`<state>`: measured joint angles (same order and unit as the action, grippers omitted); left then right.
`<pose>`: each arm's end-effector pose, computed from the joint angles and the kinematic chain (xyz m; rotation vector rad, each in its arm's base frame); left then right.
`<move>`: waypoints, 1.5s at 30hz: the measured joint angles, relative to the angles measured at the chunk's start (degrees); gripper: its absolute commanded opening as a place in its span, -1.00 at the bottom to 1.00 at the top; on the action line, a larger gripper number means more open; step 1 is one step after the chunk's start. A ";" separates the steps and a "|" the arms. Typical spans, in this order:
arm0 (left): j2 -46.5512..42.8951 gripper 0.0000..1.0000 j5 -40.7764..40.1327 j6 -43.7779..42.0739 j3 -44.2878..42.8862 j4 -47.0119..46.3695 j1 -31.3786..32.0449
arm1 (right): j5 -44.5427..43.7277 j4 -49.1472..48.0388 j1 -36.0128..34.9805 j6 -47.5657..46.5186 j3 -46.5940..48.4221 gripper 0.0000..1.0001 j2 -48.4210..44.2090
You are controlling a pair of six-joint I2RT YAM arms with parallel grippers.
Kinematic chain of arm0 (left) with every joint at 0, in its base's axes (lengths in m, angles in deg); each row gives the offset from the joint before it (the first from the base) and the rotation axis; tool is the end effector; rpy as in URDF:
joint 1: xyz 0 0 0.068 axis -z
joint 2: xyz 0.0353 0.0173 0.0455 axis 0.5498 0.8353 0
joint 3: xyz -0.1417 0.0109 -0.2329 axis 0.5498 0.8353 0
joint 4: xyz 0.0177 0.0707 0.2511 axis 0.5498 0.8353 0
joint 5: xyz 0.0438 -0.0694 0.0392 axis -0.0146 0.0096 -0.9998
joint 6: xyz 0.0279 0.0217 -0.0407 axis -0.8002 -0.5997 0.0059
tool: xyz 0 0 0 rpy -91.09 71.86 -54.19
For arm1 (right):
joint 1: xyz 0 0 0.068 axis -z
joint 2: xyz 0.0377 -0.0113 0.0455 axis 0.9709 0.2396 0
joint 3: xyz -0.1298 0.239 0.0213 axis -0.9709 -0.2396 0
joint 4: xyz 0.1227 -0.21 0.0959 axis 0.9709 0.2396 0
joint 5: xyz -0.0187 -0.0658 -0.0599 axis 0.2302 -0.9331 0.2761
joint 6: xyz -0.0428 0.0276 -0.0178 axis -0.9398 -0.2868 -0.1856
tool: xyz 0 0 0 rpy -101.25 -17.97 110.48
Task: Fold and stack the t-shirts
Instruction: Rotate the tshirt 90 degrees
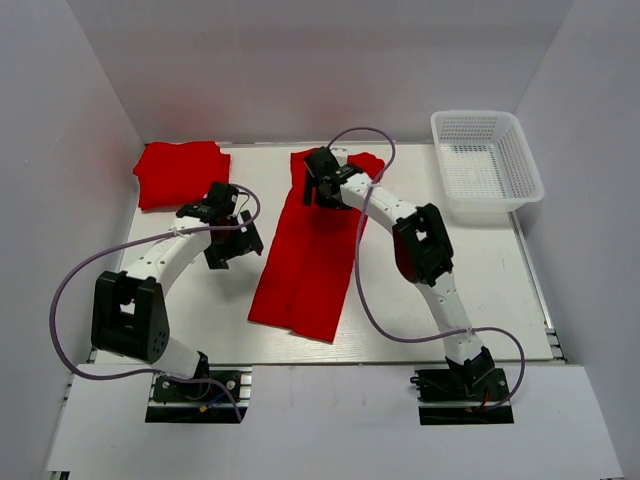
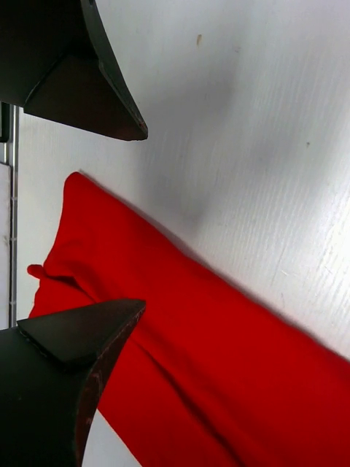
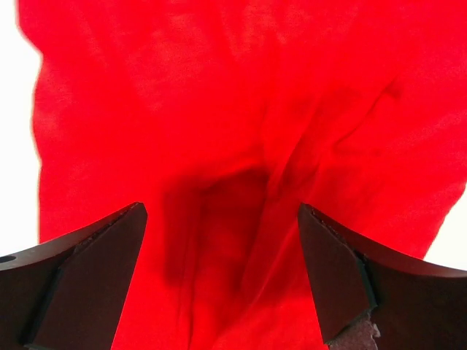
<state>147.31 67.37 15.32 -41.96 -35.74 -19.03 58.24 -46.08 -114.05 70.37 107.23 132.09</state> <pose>0.2753 -0.0686 0.2301 -0.5015 2.7650 -0.1349 0.4252 0.3153 0.1980 0.1025 2.4137 0.1360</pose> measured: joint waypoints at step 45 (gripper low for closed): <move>4.98 0.98 12.24 -8.41 2.82 -6.88 11.96 | 13.18 -18.73 8.44 -11.98 -58.88 0.80 -52.70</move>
<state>152.30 79.61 6.90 -39.14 -42.63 -7.07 71.42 -64.81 -105.61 58.39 48.35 79.39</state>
